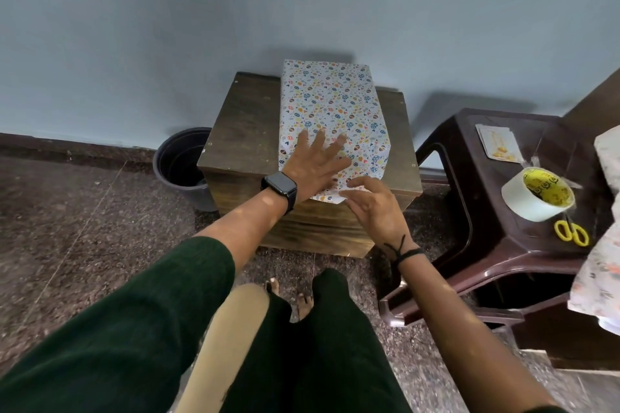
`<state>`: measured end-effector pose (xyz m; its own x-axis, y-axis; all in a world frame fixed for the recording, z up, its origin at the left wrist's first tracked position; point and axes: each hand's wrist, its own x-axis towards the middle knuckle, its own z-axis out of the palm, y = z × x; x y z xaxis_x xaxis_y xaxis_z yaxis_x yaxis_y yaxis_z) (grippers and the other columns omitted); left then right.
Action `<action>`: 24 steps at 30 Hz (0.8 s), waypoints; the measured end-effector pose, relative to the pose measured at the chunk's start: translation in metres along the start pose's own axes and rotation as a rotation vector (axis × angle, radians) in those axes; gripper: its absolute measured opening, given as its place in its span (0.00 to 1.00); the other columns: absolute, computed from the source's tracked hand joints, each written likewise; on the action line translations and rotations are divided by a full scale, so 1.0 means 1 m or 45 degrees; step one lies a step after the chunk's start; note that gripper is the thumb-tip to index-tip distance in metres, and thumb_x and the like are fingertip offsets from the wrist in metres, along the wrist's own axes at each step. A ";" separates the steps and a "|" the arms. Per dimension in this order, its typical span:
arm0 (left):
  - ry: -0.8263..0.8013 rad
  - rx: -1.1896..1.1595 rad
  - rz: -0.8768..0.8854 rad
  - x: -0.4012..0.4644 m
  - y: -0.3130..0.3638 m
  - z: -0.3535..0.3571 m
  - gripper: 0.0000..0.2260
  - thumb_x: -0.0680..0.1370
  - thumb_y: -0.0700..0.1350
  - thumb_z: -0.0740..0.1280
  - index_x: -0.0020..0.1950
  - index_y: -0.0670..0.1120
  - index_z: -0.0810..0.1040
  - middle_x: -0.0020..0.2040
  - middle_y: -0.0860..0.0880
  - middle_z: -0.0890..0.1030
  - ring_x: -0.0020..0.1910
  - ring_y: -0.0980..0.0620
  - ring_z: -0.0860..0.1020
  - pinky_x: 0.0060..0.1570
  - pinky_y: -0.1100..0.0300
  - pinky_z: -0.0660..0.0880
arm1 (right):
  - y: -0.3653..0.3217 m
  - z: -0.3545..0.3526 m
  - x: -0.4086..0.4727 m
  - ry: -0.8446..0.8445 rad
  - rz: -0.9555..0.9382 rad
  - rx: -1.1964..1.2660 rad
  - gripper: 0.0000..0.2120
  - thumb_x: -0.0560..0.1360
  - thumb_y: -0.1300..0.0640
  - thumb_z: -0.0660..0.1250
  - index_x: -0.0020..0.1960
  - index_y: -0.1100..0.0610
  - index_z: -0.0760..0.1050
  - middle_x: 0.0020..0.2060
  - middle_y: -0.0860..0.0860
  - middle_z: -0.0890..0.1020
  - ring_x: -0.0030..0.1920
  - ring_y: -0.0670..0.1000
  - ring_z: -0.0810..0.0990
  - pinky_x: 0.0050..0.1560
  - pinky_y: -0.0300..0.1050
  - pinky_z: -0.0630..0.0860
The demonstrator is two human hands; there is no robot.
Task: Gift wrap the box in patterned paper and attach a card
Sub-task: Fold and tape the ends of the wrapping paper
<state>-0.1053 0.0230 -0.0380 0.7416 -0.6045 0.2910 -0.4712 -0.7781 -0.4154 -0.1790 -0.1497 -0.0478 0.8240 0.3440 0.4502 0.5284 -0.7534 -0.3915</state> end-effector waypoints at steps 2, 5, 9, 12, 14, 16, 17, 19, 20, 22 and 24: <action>-0.010 -0.064 0.020 0.001 -0.003 -0.007 0.22 0.73 0.60 0.66 0.61 0.55 0.61 0.72 0.49 0.56 0.65 0.40 0.61 0.58 0.41 0.68 | 0.001 -0.007 0.011 -0.084 -0.018 0.060 0.06 0.73 0.61 0.68 0.45 0.63 0.83 0.42 0.56 0.83 0.40 0.56 0.82 0.41 0.52 0.80; -0.120 -0.269 0.048 0.002 -0.009 -0.019 0.11 0.81 0.53 0.58 0.62 0.55 0.69 0.75 0.53 0.60 0.67 0.40 0.63 0.59 0.44 0.62 | 0.002 -0.013 0.023 -0.112 0.036 0.109 0.05 0.74 0.61 0.69 0.46 0.62 0.83 0.41 0.55 0.84 0.40 0.55 0.82 0.42 0.52 0.79; -0.029 -0.637 -0.051 0.001 -0.021 -0.028 0.11 0.80 0.46 0.59 0.57 0.55 0.77 0.69 0.56 0.71 0.62 0.44 0.68 0.55 0.49 0.61 | -0.001 -0.018 0.039 -0.105 0.161 0.225 0.07 0.74 0.57 0.70 0.49 0.59 0.84 0.45 0.52 0.85 0.44 0.50 0.83 0.48 0.42 0.77; -0.029 -1.002 -0.225 0.002 -0.030 -0.034 0.14 0.76 0.38 0.61 0.59 0.49 0.76 0.55 0.50 0.81 0.52 0.44 0.74 0.52 0.53 0.68 | -0.003 -0.019 0.050 -0.097 0.274 0.292 0.10 0.74 0.56 0.70 0.50 0.61 0.83 0.45 0.53 0.85 0.43 0.47 0.82 0.46 0.40 0.78; -0.070 -1.273 -0.291 0.000 -0.038 -0.038 0.13 0.74 0.35 0.62 0.57 0.45 0.72 0.56 0.49 0.81 0.53 0.47 0.78 0.51 0.56 0.72 | -0.003 -0.018 0.057 -0.111 0.375 0.357 0.11 0.74 0.55 0.70 0.51 0.61 0.83 0.43 0.54 0.85 0.42 0.48 0.82 0.43 0.38 0.77; -0.141 -1.435 -0.341 -0.003 -0.044 -0.041 0.11 0.74 0.36 0.64 0.54 0.46 0.69 0.62 0.51 0.78 0.60 0.53 0.76 0.53 0.60 0.71 | -0.002 -0.017 0.064 -0.113 0.435 0.384 0.11 0.74 0.54 0.70 0.49 0.61 0.83 0.42 0.56 0.85 0.41 0.52 0.83 0.41 0.40 0.78; -0.156 -1.465 -0.351 -0.004 -0.047 -0.042 0.10 0.74 0.37 0.65 0.52 0.46 0.69 0.63 0.51 0.78 0.62 0.54 0.75 0.55 0.61 0.71 | -0.002 -0.016 0.067 -0.108 0.451 0.391 0.11 0.74 0.54 0.70 0.47 0.62 0.83 0.40 0.58 0.85 0.39 0.55 0.82 0.41 0.44 0.78; -0.157 -1.484 -0.350 -0.005 -0.050 -0.041 0.09 0.73 0.40 0.68 0.49 0.47 0.70 0.64 0.51 0.78 0.63 0.54 0.75 0.58 0.59 0.72 | -0.002 -0.016 0.073 -0.105 0.478 0.388 0.11 0.74 0.55 0.70 0.44 0.63 0.83 0.36 0.59 0.84 0.38 0.58 0.81 0.38 0.47 0.76; -0.149 -1.479 -0.354 -0.005 -0.050 -0.040 0.08 0.72 0.41 0.69 0.48 0.47 0.72 0.63 0.51 0.78 0.63 0.54 0.75 0.60 0.57 0.72 | -0.003 -0.015 0.076 -0.111 0.479 0.368 0.11 0.74 0.55 0.70 0.44 0.63 0.83 0.35 0.58 0.84 0.37 0.58 0.80 0.37 0.46 0.75; -0.124 -1.476 -0.375 -0.005 -0.049 -0.038 0.08 0.71 0.43 0.71 0.48 0.44 0.76 0.63 0.51 0.78 0.63 0.55 0.75 0.62 0.56 0.71 | -0.003 -0.015 0.079 -0.117 0.454 0.312 0.12 0.75 0.55 0.69 0.43 0.64 0.83 0.35 0.59 0.84 0.37 0.58 0.80 0.38 0.49 0.77; -0.093 -1.462 -0.379 -0.006 -0.047 -0.035 0.08 0.71 0.43 0.72 0.47 0.44 0.78 0.63 0.51 0.78 0.65 0.55 0.73 0.64 0.59 0.69 | -0.003 -0.015 0.080 -0.083 0.451 0.305 0.10 0.74 0.56 0.70 0.43 0.64 0.83 0.37 0.59 0.84 0.38 0.58 0.81 0.42 0.54 0.78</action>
<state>-0.1042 0.0575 0.0098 0.9024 -0.3915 0.1799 -0.4001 -0.6067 0.6869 -0.1182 -0.1282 0.0014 0.9702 0.1281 0.2057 0.2367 -0.6827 -0.6913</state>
